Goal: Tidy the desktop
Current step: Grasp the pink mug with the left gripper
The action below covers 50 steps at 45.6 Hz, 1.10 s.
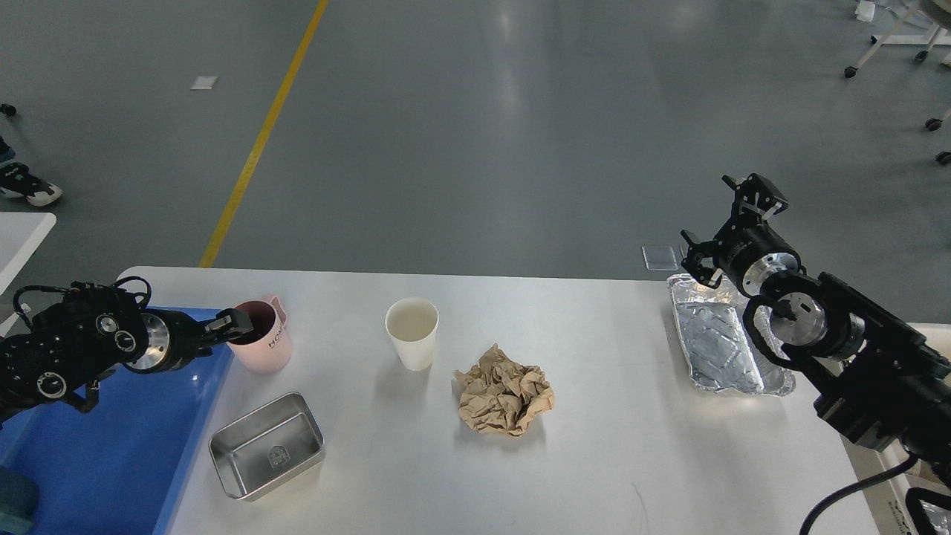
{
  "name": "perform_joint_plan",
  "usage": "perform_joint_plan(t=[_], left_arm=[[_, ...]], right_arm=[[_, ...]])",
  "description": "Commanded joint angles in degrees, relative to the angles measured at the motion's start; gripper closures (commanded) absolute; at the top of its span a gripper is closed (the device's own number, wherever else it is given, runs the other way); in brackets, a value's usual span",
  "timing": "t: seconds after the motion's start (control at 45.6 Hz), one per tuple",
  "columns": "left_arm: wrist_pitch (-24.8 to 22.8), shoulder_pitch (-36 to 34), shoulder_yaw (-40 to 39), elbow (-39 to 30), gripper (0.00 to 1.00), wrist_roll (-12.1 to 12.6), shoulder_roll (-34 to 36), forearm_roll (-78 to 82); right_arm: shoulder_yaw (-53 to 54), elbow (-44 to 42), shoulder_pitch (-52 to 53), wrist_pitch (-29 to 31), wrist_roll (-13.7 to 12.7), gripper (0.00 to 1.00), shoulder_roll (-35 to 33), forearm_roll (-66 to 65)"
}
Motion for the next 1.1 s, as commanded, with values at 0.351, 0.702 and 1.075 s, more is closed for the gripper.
perform_joint_plan(t=[0.351,0.702,1.075], left_arm=[[-0.19,0.21,0.09,0.00,0.59,0.44,-0.86,0.03],[-0.45,-0.23,1.15,0.79,0.82,0.44,-0.86,-0.14],[-1.24,-0.14,1.32,0.27,1.00,-0.53,-0.42,0.21]], right_arm=[[0.00,-0.07,-0.09,-0.04,0.00,0.00,-0.38,0.00],[0.00,0.02,-0.26,-0.04,0.00,0.00,-0.21,0.00],[0.00,0.02,-0.26,-0.04,0.00,0.00,-0.30,0.00]])
